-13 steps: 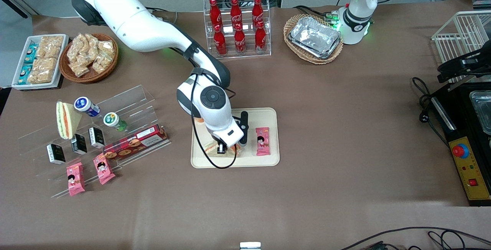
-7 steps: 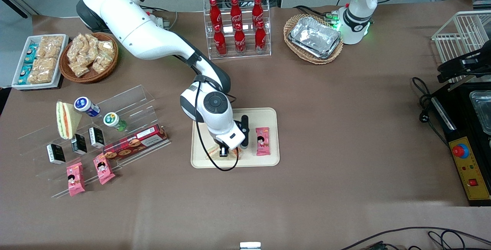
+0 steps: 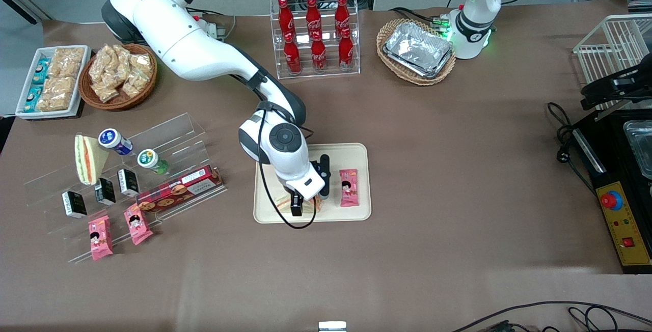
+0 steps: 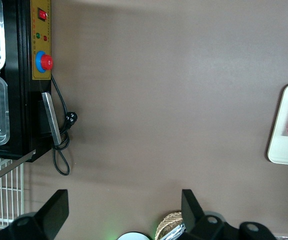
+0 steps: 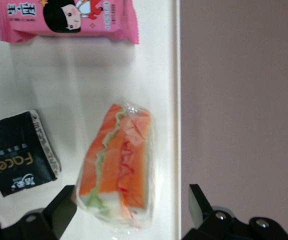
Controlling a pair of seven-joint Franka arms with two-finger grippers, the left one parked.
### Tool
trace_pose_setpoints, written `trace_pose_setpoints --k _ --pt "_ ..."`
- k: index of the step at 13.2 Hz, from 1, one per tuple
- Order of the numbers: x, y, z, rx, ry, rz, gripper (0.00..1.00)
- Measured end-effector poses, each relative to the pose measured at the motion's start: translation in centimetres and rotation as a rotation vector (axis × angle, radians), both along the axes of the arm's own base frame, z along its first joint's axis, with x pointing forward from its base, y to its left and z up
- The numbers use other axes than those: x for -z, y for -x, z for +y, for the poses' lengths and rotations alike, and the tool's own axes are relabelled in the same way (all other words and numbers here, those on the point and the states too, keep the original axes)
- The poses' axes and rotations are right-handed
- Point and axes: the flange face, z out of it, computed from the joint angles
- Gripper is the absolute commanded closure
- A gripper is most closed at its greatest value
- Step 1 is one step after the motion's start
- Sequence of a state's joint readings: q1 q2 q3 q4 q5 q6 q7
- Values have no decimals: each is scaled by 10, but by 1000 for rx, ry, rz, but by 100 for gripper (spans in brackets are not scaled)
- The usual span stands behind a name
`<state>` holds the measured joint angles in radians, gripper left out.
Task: Place sandwich on tray
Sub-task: 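Lower the sandwich onto the tray beside the black packet, then open the right gripper and raise it off the sandwich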
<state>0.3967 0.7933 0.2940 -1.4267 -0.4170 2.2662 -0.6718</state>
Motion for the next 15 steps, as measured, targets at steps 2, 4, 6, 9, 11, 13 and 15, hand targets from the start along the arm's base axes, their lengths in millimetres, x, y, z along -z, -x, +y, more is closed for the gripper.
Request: trace_pose_setpoints --k 2,4,6,9,11,13,15 --pt "-18 -9 -6 47 -42 4 0" --pt "-47 -22 -20 117 -103 14 0" --pt "-84 -31 -39 179 -134 25 0" --pt "-131 -47 -86 275 -154 42 0" --pt "-158 -57 -129 346 -143 64 0" --pt "-195 -59 -165 408 -144 82 0" --pt "-241 -52 -202 498 -129 80 0"
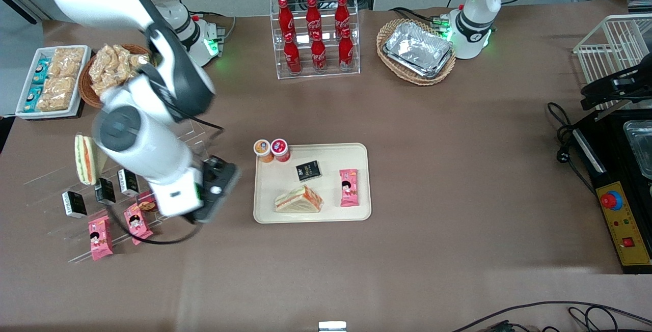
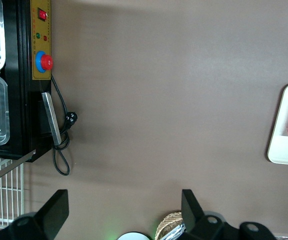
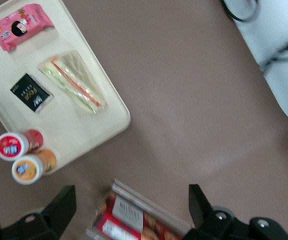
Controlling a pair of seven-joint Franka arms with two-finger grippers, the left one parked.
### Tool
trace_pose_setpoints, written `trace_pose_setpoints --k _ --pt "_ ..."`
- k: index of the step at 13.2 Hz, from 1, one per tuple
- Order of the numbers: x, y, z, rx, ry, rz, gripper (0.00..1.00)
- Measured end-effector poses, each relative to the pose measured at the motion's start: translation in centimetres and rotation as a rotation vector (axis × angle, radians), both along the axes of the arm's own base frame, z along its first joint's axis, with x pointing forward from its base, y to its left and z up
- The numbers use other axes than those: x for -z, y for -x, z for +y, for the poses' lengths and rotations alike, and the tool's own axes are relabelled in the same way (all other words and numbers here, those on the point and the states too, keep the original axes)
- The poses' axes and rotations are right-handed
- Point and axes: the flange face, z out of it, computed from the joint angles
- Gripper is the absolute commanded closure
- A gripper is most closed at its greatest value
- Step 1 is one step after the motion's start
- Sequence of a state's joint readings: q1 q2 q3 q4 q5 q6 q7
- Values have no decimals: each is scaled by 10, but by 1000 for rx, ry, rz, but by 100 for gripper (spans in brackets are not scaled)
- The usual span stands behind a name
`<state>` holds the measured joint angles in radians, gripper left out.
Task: Place sandwich on tray
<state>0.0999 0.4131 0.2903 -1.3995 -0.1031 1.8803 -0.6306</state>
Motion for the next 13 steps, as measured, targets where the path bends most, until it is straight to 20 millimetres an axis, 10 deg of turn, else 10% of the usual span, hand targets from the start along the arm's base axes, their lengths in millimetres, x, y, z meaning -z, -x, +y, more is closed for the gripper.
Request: trace_pose_setpoints --k 7,13 --pt "-104 29 -173 403 54 35 0" --pt "-133 54 -201 796 65 51 0"
